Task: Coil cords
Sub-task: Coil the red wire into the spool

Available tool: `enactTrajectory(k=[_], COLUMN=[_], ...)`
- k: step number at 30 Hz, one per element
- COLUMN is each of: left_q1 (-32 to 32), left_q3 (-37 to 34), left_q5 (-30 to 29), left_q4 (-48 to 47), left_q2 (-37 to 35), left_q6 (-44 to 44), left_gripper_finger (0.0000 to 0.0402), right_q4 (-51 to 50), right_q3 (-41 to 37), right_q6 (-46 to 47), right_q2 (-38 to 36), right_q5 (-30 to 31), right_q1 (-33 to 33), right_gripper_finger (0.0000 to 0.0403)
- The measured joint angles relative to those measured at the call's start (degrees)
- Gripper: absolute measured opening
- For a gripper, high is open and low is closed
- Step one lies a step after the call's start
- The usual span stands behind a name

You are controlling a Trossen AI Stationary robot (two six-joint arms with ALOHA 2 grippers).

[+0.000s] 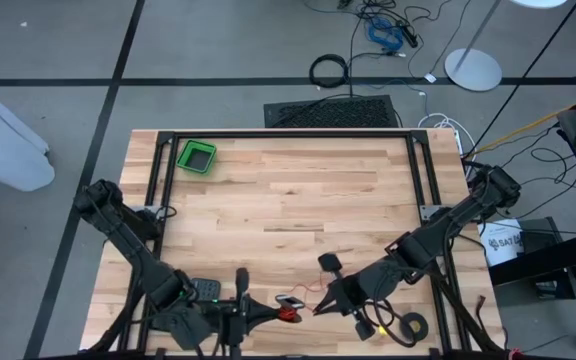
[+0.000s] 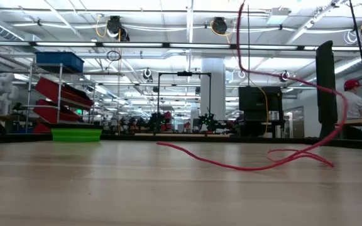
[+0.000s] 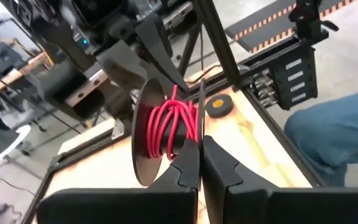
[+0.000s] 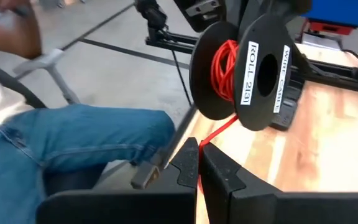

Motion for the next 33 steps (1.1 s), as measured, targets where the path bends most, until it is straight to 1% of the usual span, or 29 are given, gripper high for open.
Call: enactTrajectory(k=[3, 8, 14, 19, 26, 29, 33], left_q1=[0.75, 2.08, 3.79, 5.18, 7.12, 7.94, 8.47], left_q3=[0.0, 0.0, 0.0, 0.0, 0.0, 0.0, 0.0], left_q5=[0.29, 4.42, 9.7, 13.93, 17.93, 19.18, 22.75], left_q4=[-1.59, -2.63, -3.11, -3.34, -4.51, -4.79, -4.96], left_q2=[0.0, 0.0, 0.0, 0.0, 0.0, 0.0, 0.0], left_q6=[-2.14, -5.25, -9.2, -13.37, -21.96, -24.13, -25.7], left_gripper_finger=[0.0004, 0.0004, 0.0004, 0.0004, 0.0004, 0.0004, 0.0004], right_q4=[-1.51, -2.5, -2.63, -2.64, -2.65, -2.66, -2.65], right_q3=[0.0, 0.0, 0.0, 0.0, 0.0, 0.0, 0.0], right_q6=[0.46, 0.49, -0.97, -2.53, -6.78, -9.01, -12.7], right_q2=[-0.71, -1.71, -1.78, -1.78, -1.78, -1.78, -1.78], right_q5=[2.25, 5.48, 5.99, 8.41, 9.79, 10.33, 10.38], right_q1=[0.51, 1.75, 2.27, 2.32, 2.27, 2.25, 2.25], right_gripper_finger=[0.0, 0.0, 0.0, 0.0, 0.0, 0.0, 0.0])
